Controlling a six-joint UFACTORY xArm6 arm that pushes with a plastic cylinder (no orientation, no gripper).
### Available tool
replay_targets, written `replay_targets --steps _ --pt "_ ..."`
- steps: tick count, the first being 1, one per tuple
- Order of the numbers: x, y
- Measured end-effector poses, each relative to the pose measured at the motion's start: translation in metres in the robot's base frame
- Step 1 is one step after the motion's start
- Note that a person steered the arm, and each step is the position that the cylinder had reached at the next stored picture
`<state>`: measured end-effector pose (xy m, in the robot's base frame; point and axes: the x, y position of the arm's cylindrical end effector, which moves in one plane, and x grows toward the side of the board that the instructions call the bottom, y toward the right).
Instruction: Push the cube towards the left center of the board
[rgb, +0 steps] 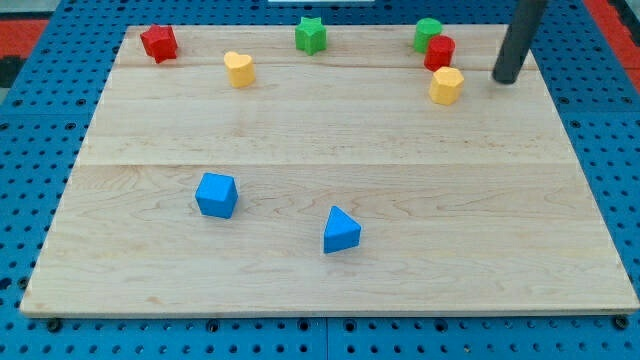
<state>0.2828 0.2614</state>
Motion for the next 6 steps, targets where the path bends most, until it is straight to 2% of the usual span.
replay_targets --steps 1,3,4,5,6 --pt "-0.018 0.039" --pt "-0.041 0.047" --pt "-0.056 0.011" --pt "-0.048 -0.055" --pt "-0.004 -0.123"
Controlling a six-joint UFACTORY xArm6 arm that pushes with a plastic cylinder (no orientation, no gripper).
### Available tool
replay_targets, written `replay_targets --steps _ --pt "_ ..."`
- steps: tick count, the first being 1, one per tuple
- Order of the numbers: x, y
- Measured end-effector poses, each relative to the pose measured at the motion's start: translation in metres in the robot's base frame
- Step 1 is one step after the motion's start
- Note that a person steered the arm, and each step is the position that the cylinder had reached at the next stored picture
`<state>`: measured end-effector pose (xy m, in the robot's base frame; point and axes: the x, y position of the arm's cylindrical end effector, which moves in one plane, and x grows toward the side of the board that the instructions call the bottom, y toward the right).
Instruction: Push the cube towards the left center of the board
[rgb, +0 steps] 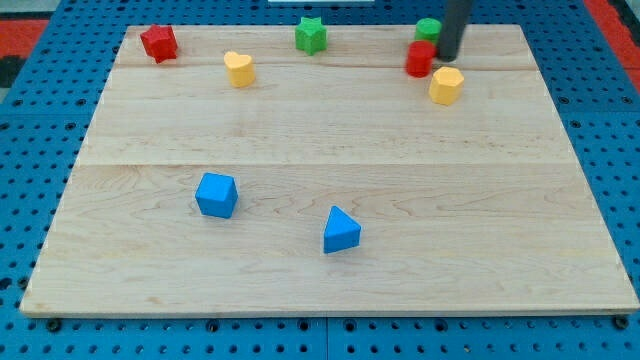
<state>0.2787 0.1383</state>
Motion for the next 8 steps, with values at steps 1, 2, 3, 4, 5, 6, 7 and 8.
replay_targets --steps 1,2,3,4,5,6,7,8 --pt "0.050 -0.038" --pt "0.082 -0.058" --pt "0.184 -0.013" --pt "0.283 -0.033" --pt "0.301 -0.135" --pt "0.303 -0.213" --pt "0.251 -0.244" --pt "0.198 -0.225"
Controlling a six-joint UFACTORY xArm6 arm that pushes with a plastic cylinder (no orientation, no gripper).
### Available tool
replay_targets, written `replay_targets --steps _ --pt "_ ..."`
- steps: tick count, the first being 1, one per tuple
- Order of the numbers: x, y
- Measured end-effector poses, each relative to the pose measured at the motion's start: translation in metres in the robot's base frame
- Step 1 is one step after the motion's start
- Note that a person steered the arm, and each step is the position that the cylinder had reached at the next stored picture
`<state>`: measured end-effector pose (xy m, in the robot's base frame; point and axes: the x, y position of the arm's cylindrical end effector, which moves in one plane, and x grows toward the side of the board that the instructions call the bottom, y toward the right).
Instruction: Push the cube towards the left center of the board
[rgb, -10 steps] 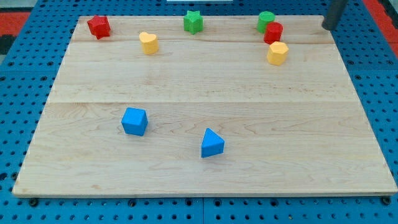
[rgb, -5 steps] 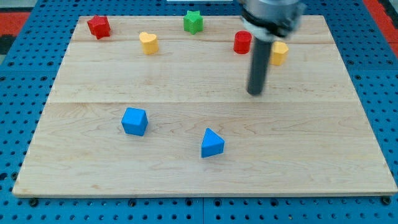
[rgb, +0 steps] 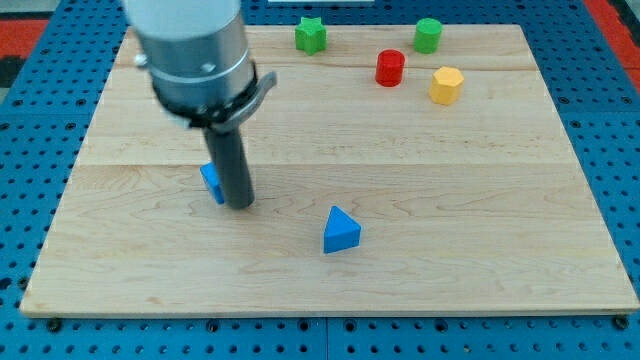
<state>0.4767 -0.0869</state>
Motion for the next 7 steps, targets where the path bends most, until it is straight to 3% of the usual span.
replay_targets --steps 1,2,3,4,5,7 --pt "-0.041 -0.051" --pt "-0.041 -0.129" --pt "-0.014 -0.111" --pt "-0.022 -0.149" --pt "-0.055 -0.149" --pt "-0.046 -0.100"
